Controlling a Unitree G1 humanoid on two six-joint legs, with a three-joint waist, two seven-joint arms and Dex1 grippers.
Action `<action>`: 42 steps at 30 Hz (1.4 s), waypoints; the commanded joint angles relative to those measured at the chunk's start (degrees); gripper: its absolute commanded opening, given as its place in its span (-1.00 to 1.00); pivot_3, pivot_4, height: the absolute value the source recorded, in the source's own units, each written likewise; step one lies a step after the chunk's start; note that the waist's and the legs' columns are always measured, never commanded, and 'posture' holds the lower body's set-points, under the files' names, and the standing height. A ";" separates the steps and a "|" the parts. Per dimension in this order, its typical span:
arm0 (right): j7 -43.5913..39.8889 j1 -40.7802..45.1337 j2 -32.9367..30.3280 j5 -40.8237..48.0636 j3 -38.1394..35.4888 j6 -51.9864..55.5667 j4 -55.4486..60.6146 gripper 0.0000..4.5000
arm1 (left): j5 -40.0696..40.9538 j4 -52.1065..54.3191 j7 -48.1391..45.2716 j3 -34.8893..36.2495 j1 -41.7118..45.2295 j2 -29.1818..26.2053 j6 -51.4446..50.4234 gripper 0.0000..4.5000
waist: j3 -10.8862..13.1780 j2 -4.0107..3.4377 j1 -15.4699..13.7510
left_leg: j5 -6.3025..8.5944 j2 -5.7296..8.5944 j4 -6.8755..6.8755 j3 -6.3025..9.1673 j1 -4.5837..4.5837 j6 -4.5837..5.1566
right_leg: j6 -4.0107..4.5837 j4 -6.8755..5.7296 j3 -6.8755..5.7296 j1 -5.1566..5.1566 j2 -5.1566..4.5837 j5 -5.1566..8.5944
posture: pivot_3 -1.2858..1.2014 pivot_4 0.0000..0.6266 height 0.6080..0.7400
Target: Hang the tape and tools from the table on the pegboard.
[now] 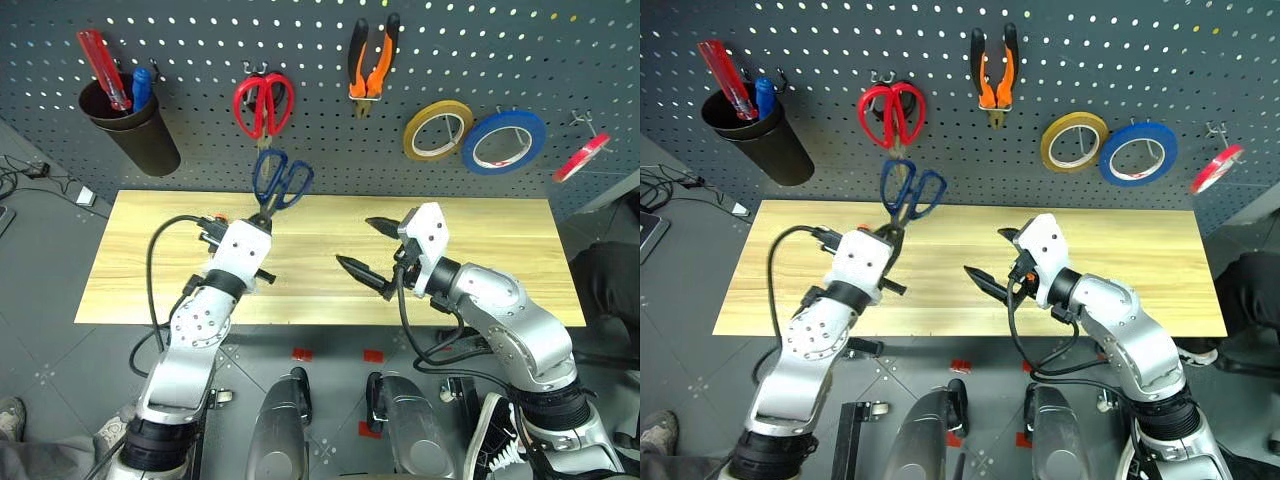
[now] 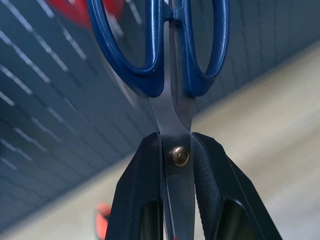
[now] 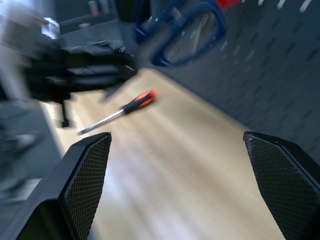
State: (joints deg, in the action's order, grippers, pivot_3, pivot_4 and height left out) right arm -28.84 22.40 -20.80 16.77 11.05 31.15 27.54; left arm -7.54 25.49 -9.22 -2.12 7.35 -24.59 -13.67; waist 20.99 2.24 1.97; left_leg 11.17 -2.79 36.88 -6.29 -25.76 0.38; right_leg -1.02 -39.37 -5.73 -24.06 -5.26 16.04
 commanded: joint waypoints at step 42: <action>5.39 11.08 7.30 0.61 -4.27 -5.27 0.66 1.00 | 2.30 -1.28 -6.82 4.46 8.40 1.26 -0.47 -0.77 | -0.09 0.06 0.23 | -0.02 0.01 0.11 0.02 -0.01 -0.01 | 0.04 -0.15 -0.03 0.02 0.02 -0.03 | -0.06 -0.01 1.00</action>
State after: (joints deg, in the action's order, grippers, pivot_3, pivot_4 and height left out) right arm -23.55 32.98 -13.45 16.94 7.84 26.40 26.07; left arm -4.93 21.02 -16.98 1.19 15.06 -23.57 -14.65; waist 20.90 2.30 2.20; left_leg 11.14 -2.78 37.00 -6.27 -25.77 0.37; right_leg -0.98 -39.52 -5.75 -24.04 -5.24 16.00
